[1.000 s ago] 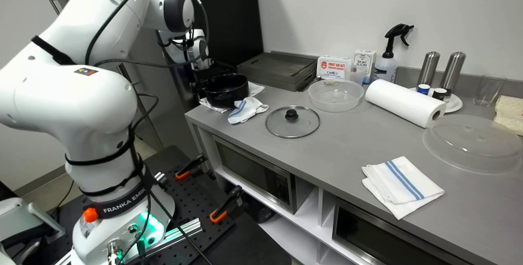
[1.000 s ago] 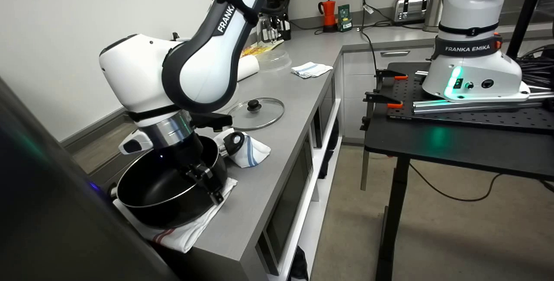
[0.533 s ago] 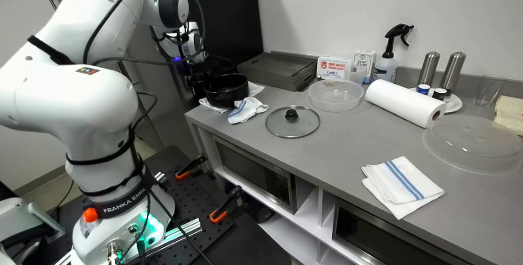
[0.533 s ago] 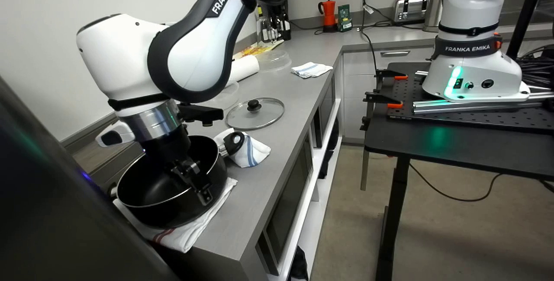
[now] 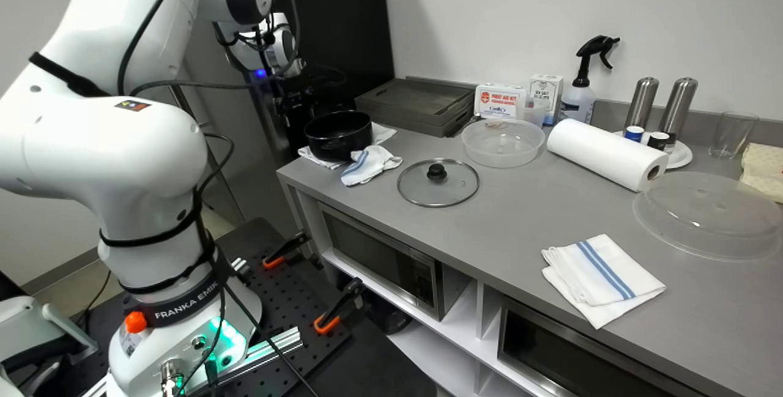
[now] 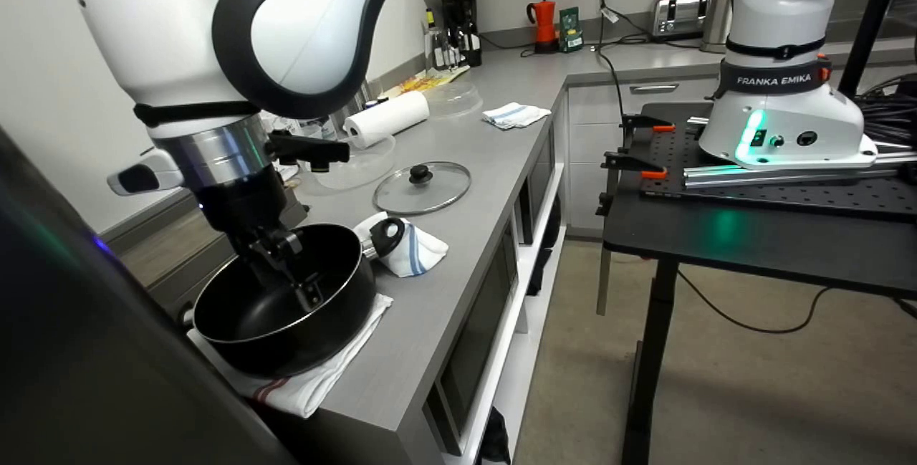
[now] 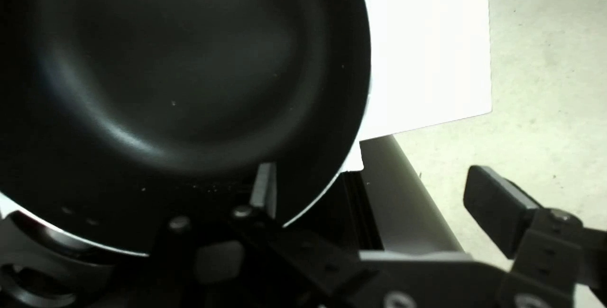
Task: Move the pot from right to left.
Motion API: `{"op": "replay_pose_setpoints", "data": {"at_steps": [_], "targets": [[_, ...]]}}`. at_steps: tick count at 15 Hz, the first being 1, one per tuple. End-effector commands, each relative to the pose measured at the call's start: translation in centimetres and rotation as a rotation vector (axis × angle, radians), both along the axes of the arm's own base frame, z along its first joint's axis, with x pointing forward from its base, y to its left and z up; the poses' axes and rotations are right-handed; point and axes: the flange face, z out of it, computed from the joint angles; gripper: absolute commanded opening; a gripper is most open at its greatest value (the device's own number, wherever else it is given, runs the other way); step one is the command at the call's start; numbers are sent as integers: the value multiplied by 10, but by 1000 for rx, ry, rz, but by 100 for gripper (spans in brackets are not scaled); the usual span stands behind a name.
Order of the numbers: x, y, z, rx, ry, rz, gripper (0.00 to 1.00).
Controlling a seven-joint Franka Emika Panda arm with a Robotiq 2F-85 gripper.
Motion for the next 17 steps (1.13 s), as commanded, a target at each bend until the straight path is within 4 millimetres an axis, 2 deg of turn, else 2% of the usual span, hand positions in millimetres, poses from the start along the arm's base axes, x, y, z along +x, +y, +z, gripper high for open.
{"op": "replay_pose_setpoints", "data": {"at_steps": [1,7,10,11,14,17], "targets": [[-1,-15,28,-15,-46,-34,100],[11,-50,64,-5,-97,-142,100],[10,-69,72,7,-113,-172,100],[21,-54,65,7,-86,-154,100],[18,-66,68,9,-92,-164,100],[16,-66,68,8,-91,-163,100]]}}
